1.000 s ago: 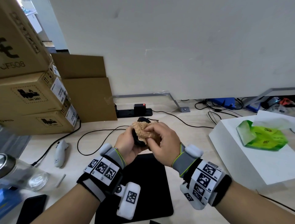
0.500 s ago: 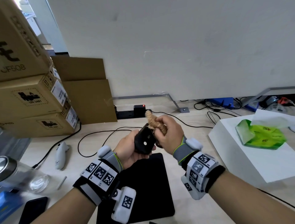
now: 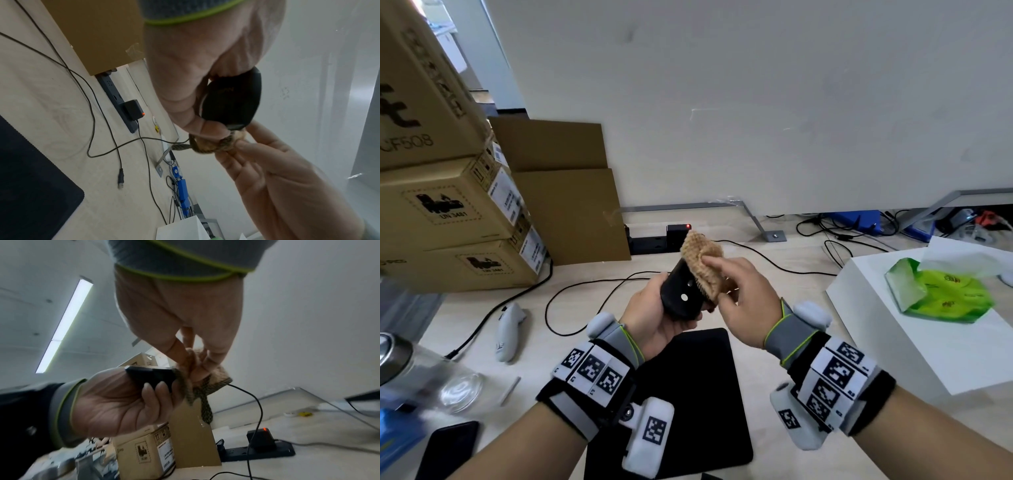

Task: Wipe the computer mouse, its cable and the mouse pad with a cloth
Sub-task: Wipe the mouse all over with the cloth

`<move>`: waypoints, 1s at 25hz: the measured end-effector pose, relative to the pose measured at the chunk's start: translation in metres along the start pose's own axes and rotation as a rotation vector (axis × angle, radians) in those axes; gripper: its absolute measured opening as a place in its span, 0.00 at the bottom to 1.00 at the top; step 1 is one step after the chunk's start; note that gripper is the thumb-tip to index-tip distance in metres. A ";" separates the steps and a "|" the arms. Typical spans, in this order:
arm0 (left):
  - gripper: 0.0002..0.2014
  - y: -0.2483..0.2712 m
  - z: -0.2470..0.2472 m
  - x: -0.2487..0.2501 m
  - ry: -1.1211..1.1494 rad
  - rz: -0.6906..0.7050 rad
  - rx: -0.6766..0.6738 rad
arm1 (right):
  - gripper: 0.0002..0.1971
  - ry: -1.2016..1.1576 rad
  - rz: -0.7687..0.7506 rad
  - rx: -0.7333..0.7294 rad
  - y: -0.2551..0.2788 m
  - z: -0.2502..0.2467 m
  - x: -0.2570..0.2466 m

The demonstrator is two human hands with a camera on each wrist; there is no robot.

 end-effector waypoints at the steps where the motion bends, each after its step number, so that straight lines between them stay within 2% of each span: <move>1: 0.22 -0.001 -0.002 0.000 0.013 0.007 0.027 | 0.27 0.014 -0.052 -0.035 0.003 0.001 -0.006; 4: 0.18 -0.002 0.001 -0.001 -0.012 0.012 0.046 | 0.18 0.029 -0.121 0.003 0.004 -0.001 -0.013; 6: 0.18 0.000 0.008 -0.002 -0.054 0.009 0.019 | 0.11 0.058 -0.063 0.127 -0.005 -0.014 0.001; 8: 0.20 0.004 0.013 -0.004 -0.090 0.007 -0.011 | 0.06 0.092 0.075 0.231 -0.013 -0.025 0.017; 10: 0.20 0.005 0.014 -0.003 -0.080 0.020 0.000 | 0.08 0.046 0.116 0.226 -0.008 -0.021 0.016; 12: 0.18 0.004 0.010 0.000 -0.041 0.037 0.045 | 0.13 -0.057 0.021 0.123 0.002 -0.004 -0.003; 14: 0.18 0.003 0.010 0.000 -0.043 0.029 0.033 | 0.18 -0.058 -0.051 0.113 0.001 -0.003 -0.005; 17: 0.21 0.004 0.012 -0.004 -0.074 -0.007 -0.011 | 0.12 -0.036 0.104 0.265 -0.017 -0.024 0.023; 18: 0.21 0.003 0.011 -0.004 -0.065 -0.011 0.004 | 0.10 -0.043 0.110 0.277 -0.015 -0.022 0.023; 22: 0.18 -0.003 0.003 -0.004 0.001 0.029 0.093 | 0.08 -0.048 -0.103 0.130 0.012 0.012 -0.011; 23: 0.18 -0.003 0.003 -0.005 -0.014 0.021 0.089 | 0.07 -0.038 -0.091 0.140 0.009 0.008 -0.007; 25: 0.19 0.000 0.007 -0.007 -0.052 -0.019 0.042 | 0.04 -0.048 0.049 0.253 -0.008 -0.014 0.019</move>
Point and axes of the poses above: each hand's wrist, its own y-axis away from the middle knuckle, its own z-axis out of the palm, x = y × z, the point moved 6 cm from there along -y, towards the middle knuckle, and after that the axes turned 13 degrees about -y, right-handed, at the moved point
